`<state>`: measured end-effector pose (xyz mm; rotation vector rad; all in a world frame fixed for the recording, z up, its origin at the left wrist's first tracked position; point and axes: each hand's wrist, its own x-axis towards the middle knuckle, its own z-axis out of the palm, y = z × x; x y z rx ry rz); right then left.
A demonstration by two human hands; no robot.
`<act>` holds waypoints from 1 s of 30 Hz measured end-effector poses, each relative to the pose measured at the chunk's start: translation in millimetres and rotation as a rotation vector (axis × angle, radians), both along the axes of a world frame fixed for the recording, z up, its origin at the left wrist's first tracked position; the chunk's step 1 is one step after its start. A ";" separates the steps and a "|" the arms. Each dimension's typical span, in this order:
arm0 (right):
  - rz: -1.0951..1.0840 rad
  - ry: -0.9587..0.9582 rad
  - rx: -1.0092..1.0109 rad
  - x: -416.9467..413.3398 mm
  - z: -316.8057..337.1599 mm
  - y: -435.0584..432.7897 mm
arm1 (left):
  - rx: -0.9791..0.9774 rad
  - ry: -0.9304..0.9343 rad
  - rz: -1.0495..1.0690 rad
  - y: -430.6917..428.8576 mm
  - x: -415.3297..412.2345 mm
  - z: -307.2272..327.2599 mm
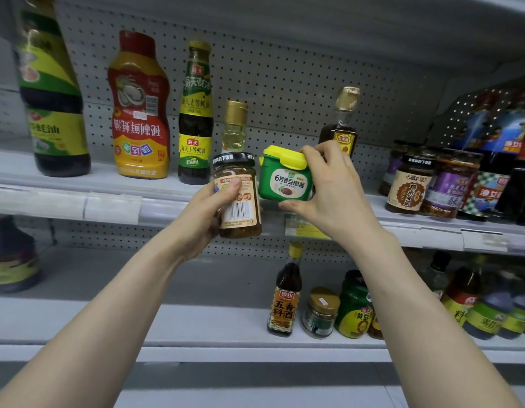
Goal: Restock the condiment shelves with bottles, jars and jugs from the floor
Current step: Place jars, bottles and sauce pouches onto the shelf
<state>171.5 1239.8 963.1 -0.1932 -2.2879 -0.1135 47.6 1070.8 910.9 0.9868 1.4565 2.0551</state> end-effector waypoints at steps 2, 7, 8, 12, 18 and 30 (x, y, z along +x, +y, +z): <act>-0.014 -0.013 0.013 -6.2 -2.4 -3.5 | 0.005 -0.005 -0.004 -0.1 -0.5 -0.3; -0.012 0.003 0.001 -7.8 -8.3 -1.3 | -0.001 0.008 0.006 -1.5 -1.9 -1.8; -0.015 0.011 -0.004 -6.2 -8.3 0.7 | -0.004 0.016 0.005 -1.0 -1.3 -1.6; -0.028 -0.025 0.016 -10.7 -5.1 2.6 | 0.002 0.016 0.023 1.5 -0.5 -2.8; -0.038 -0.087 0.021 -23.2 -1.9 8.1 | 0.028 -0.008 0.004 5.9 -4.6 -5.4; 0.125 0.166 -0.094 -15.2 -12.2 8.2 | 0.052 0.014 -0.015 8.6 5.3 -3.2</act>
